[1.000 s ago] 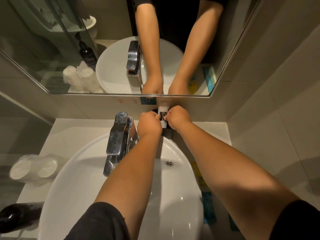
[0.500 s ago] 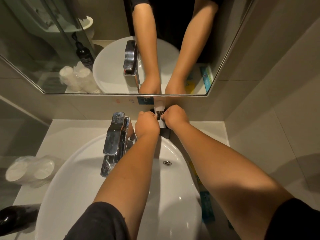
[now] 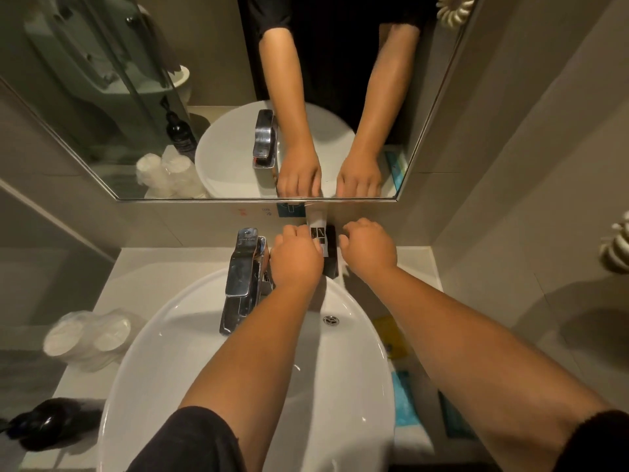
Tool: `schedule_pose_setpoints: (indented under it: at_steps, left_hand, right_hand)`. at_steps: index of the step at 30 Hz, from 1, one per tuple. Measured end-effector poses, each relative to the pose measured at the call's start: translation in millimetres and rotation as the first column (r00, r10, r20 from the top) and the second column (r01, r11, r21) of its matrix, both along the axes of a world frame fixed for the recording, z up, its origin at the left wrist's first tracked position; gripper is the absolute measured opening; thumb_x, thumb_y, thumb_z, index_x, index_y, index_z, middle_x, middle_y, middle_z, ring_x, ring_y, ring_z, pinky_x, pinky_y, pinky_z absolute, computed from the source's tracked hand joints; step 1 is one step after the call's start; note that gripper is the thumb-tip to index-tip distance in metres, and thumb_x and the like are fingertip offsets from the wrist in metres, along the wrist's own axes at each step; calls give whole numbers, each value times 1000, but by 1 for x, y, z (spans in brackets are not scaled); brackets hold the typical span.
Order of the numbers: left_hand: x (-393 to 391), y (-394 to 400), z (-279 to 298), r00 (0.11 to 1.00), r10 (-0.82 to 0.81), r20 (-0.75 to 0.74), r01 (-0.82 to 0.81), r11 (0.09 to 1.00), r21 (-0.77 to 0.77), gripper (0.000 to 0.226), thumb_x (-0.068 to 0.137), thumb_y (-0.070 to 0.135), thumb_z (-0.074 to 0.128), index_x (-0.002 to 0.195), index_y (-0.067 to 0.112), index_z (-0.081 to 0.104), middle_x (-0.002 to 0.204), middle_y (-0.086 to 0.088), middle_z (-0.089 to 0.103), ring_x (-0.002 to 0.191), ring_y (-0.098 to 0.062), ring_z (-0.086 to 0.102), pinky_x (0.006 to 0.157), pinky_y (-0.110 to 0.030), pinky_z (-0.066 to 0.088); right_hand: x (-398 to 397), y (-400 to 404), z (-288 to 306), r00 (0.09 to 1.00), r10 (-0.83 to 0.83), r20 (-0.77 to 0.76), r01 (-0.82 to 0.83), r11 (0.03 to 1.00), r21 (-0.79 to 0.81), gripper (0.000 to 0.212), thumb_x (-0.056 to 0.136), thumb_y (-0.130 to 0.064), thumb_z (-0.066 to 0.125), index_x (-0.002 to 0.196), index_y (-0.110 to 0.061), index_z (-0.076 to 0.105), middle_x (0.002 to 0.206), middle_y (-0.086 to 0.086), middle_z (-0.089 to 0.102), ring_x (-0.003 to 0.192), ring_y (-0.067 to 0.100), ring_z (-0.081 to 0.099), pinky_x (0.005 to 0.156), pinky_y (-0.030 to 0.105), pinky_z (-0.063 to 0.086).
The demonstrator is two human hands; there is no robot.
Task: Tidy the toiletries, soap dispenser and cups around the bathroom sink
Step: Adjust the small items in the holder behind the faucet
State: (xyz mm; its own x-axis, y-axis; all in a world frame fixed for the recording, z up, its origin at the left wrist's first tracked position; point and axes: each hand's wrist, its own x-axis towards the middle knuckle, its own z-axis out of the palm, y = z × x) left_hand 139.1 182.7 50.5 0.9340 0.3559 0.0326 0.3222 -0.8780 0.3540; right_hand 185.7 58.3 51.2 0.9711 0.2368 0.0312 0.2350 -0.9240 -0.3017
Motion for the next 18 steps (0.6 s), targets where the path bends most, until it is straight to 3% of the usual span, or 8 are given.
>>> schedule_pose_setpoints:
  at_steps: [3, 10, 18]
  left_hand:
    - [-16, -6, 8, 983, -182, -28, 184, 974, 133, 31, 95, 30, 42, 118, 11, 51, 118, -11, 53, 107, -28, 48, 85, -37, 38]
    - [-55, -34, 9, 862, -505, -45, 495, 818, 294, 28, 94, 35, 43, 108, 12, 52, 109, -7, 58, 102, -26, 49, 88, -35, 36]
    - [-102, -77, -4, 703, -709, -51, 685, 656, 316, 29, 94, 38, 44, 109, 14, 53, 112, -8, 59, 102, -26, 51, 89, -36, 37]
  right_hand:
    - [-21, -33, 4, 994, 84, 68, -73, 985, -155, 30, 94, -27, 46, 112, -11, 64, 116, 9, 60, 109, 29, 52, 89, 38, 42]
    - [-85, -82, 14, 994, 75, 84, -43, 943, -329, 36, 95, -32, 43, 117, -11, 61, 122, 10, 59, 118, 29, 48, 103, 35, 31]
    - [-171, -122, 7, 997, -67, 39, 77, 936, -343, 35, 95, -35, 43, 118, -12, 56, 118, 9, 59, 113, 27, 50, 100, 36, 35]
